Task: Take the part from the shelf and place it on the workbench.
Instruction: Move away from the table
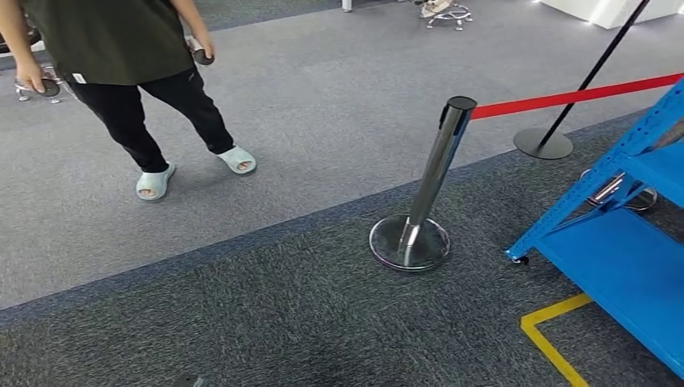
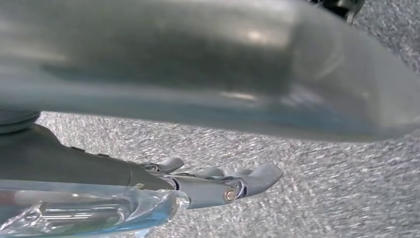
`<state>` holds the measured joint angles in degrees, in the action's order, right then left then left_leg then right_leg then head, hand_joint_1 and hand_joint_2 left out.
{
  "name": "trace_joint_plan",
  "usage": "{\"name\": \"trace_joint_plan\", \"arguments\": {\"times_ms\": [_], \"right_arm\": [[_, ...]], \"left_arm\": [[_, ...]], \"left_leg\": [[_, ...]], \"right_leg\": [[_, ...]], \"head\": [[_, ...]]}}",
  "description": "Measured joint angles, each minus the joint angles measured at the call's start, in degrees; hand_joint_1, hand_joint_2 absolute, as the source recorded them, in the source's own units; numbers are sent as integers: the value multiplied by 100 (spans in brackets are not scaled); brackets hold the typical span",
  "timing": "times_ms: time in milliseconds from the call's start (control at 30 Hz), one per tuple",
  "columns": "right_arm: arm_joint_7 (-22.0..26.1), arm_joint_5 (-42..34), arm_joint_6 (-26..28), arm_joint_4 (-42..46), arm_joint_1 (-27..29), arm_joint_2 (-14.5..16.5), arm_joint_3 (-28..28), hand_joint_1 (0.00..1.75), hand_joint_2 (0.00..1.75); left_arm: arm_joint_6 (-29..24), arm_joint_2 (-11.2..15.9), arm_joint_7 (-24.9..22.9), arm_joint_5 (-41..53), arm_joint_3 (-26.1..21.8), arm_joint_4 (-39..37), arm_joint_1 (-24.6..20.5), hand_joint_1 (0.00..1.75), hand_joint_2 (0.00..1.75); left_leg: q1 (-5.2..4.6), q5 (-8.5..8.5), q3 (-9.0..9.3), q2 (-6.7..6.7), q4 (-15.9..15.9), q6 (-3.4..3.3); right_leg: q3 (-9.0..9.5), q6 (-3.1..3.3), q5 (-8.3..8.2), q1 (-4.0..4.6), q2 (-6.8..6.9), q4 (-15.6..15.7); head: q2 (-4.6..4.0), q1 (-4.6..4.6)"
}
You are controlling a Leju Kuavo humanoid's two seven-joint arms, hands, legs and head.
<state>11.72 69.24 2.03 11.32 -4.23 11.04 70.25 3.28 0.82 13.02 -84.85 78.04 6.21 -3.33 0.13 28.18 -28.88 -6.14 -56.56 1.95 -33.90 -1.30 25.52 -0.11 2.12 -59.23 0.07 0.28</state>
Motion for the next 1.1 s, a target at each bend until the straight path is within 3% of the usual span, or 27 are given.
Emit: {"name": "trace_joint_plan", "arguments": {"times_ms": [67,133,200,233,300,333,367,433,500,533,567,633,700,733,767,800,867,933,1000,1033,1100], "right_arm": [[-1,0,4,0,-6,1,0,0,0],[-2,0,5,0,-23,2,0,0,0],[-3,0,4,0,-26,2,0,0,0],[-3,0,4,0,-19,2,0,0,0],[-4,0,4,0,-9,2,0,0,0],[-4,0,4,0,-10,3,0,0,0],[-4,0,4,0,-17,3,0,0,0],[-3,0,4,0,-19,4,0,0,0],[-4,1,7,0,8,4,0,0,0],[-4,5,12,0,23,4,0,0,0],[-2,14,16,0,28,4,0,0,0],[7,49,22,0,3,7,-1,0,0],[19,89,14,0,-22,14,-10,0,0],[36,90,8,0,-21,19,-15,0,0],[63,73,2,0,-17,22,-19,0,0],[95,45,0,0,-13,23,-20,0,0],[111,16,7,-1,-27,39,-20,0,0],[1,100,-12,-5,-50,75,-27,0,0],[-95,217,-34,-10,-50,125,-53,0,0],[-96,257,-31,-10,-45,152,-70,0,0],[-64,304,-22,-12,-55,205,-111,0,0]], "left_arm": [[0,1,3,0,1,0,-11,0,0],[1,-2,5,1,2,0,4,0,0],[2,-3,5,1,6,0,28,0,0],[2,-2,5,1,7,0,33,0,0],[2,3,5,0,8,0,30,0,0],[1,5,5,0,8,0,26,0,0],[1,5,5,0,8,0,21,0,0],[1,2,5,0,8,0,13,0,0],[13,-6,9,3,9,1,4,0,0],[21,-6,16,8,10,1,-1,0,0],[30,-6,27,14,10,2,-2,0,0],[33,1,45,38,10,2,15,0,0],[-3,-3,32,66,14,2,35,0,0],[-37,-7,16,74,16,2,35,0,0],[-74,-11,-1,70,17,2,29,0,0],[-108,-18,-20,63,19,2,23,0,0],[-154,-29,-17,51,20,2,22,0,0],[-144,-37,125,30,21,2,20,0,0],[-106,-56,312,42,22,2,-6,0,0],[-84,-67,382,70,25,2,-25,0,0],[-23,-90,525,88,29,2,-43,0,0]], "left_leg": [[23,193,-99,254,-248,63],[33,562,-452,522,-964,88],[32,750,-805,572,-1599,90],[32,676,-861,580,-1648,83],[40,255,-658,661,-1110,60],[54,56,-482,820,-706,46],[72,-75,-332,972,-358,34],[84,-128,-198,1160,-36,-2],[78,-146,-186,1032,3,-75],[80,-161,-180,957,22,-121],[83,-174,-174,871,40,-161],[60,-172,-161,690,55,-211],[35,-155,-146,494,54,-225],[32,-144,-135,405,54,-225],[34,-131,-118,327,53,-215],[36,-113,-93,256,52,-199],[17,-62,-34,131,43,-141],[-12,-23,7,25,34,-83],[-9,-2,28,-70,39,-30],[4,38,27,-20,10,2],[24,295,-131,256,-363,54]], "right_leg": [[8,71,-28,-26,-131,32],[1,113,-40,-38,-276,39],[-5,125,-42,-35,-452,39],[-3,123,-44,-35,-542,39],[5,104,-55,-45,-719,38],[1,83,-61,-47,-804,33],[-12,55,-66,-47,-886,24],[-55,-22,-91,-54,-1025,33],[-103,-105,-125,-77,-1123,74],[-138,-134,-94,-71,-1042,37],[-222,-156,9,-59,-876,-112],[-530,-177,389,-37,-446,-781],[-856,-198,671,-45,-274,-1483],[-892,-206,661,-46,-250,-1583],[-800,-211,540,-47,-226,-1434],[-601,-212,354,-47,-162,-1086],[-162,-186,62,-36,84,-309],[5,-111,-6,-13,181,-4],[-17,-22,-14,-3,38,-7],[-24,14,-23,-10,-27,-2],[-28,82,-47,-39,-164,14]], "head": [[0,-22],[0,-48],[0,-53],[0,-51],[0,-51],[0,-52],[0,-51],[0,-50],[0,-50],[0,-38],[0,-16],[0,21],[0,23],[0,25],[0,25],[0,26],[0,23],[0,7],[0,-3],[0,-6],[0,-20]]}}
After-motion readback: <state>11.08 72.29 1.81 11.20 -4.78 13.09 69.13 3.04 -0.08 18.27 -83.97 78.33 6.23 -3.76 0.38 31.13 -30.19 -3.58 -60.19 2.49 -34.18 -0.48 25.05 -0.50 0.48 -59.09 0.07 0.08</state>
